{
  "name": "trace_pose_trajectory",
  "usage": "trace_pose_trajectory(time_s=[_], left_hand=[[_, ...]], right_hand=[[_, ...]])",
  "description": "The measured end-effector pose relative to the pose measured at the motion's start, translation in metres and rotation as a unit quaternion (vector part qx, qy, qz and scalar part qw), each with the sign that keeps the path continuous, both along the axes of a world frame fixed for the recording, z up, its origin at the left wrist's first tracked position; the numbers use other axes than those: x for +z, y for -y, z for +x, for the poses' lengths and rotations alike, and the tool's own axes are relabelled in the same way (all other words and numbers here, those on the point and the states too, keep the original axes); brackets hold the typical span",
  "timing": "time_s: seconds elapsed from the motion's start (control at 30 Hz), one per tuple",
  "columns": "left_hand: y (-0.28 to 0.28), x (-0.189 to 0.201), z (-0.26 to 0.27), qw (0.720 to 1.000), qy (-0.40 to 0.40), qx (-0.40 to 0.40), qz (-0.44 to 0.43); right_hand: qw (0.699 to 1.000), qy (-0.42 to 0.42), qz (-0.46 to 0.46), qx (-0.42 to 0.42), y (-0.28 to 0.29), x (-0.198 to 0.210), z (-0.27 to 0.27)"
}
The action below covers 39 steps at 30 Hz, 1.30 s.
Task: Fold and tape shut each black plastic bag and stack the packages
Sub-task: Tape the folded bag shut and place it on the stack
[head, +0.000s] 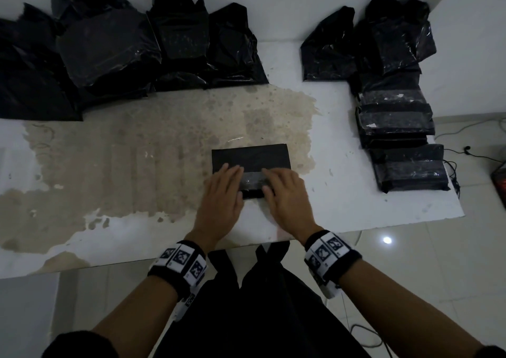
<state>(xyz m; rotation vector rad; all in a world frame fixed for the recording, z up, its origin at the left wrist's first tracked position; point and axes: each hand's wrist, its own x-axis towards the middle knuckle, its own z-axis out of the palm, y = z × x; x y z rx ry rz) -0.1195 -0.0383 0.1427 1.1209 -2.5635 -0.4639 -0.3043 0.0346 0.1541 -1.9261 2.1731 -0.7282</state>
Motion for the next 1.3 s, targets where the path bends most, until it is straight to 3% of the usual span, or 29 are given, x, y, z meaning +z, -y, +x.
trace_pose_trajectory(time_s=[0.07,0.17,0.5,0.73,0.87,0.97,1.07,1.3], left_hand=[[-0.005,-0.014,-0.005,0.997,0.064,-0.048,0.003],[-0.012,-0.032,0.003,0.99,0.129,-0.061,0.001],[-0.009,-0.03,0.014,0.986,0.164,-0.018,-0.018],[-0.013,-0.031,0.017,0.987,0.16,0.02,0.008],[-0.015,-0.029,0.027,0.988,0.148,0.042,0.022],[-0.01,-0.013,0.025,0.992,0.092,0.088,0.007],[0.002,0.001,0.012,0.992,0.037,0.119,-0.009],[0.011,-0.017,-0.025,0.979,0.122,0.117,0.115]], right_hand=[[0.993,-0.079,0.045,0.078,0.0,-0.015,0.014],[0.977,-0.13,0.114,0.121,-0.002,-0.033,0.021],[0.966,-0.207,0.132,0.076,-0.025,-0.04,-0.017],[0.978,-0.159,0.133,-0.008,-0.035,-0.037,-0.011],[0.991,-0.093,0.085,-0.033,-0.032,-0.033,-0.016],[0.994,-0.081,0.019,-0.07,-0.024,-0.019,-0.028],[0.994,-0.074,0.008,-0.08,-0.004,-0.006,-0.028],[0.995,-0.043,0.053,-0.071,0.022,-0.026,-0.001]])
